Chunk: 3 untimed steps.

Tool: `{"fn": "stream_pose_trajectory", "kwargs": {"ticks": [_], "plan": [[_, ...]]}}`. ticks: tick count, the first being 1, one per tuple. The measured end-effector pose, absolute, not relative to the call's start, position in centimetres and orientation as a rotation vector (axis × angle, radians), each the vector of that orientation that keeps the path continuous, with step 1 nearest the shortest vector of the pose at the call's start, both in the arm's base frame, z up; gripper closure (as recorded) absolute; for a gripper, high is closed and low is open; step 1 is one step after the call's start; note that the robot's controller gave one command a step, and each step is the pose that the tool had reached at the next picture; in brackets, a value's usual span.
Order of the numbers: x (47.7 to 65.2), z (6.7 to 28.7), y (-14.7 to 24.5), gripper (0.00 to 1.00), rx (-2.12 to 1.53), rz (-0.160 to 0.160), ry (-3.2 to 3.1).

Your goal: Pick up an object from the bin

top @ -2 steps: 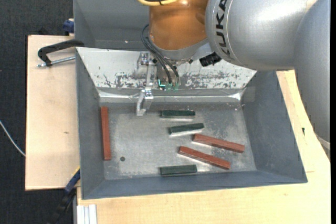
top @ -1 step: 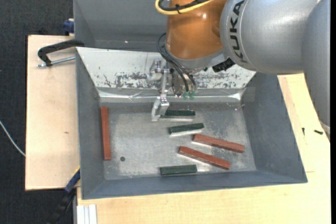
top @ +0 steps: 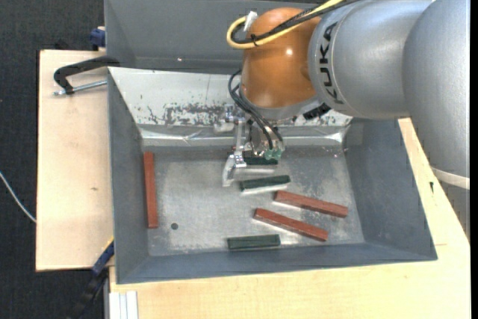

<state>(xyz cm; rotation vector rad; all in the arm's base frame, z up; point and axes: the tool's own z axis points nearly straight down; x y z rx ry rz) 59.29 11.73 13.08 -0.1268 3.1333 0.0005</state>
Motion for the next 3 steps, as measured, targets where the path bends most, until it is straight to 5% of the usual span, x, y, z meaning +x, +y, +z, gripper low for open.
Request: {"fn": "stream_pose_trajectory", "kwargs": {"ticks": [1, 2, 3], "plan": [[58.7, 9.0, 11.1, 0.0, -0.085, 0.001, 3.146], [58.4, 7.8, 5.9, 0.0, -0.128, 0.004, 3.137], [58.0, 7.8, 2.6, 1.0, 0.124, 0.008, 3.138]]}}
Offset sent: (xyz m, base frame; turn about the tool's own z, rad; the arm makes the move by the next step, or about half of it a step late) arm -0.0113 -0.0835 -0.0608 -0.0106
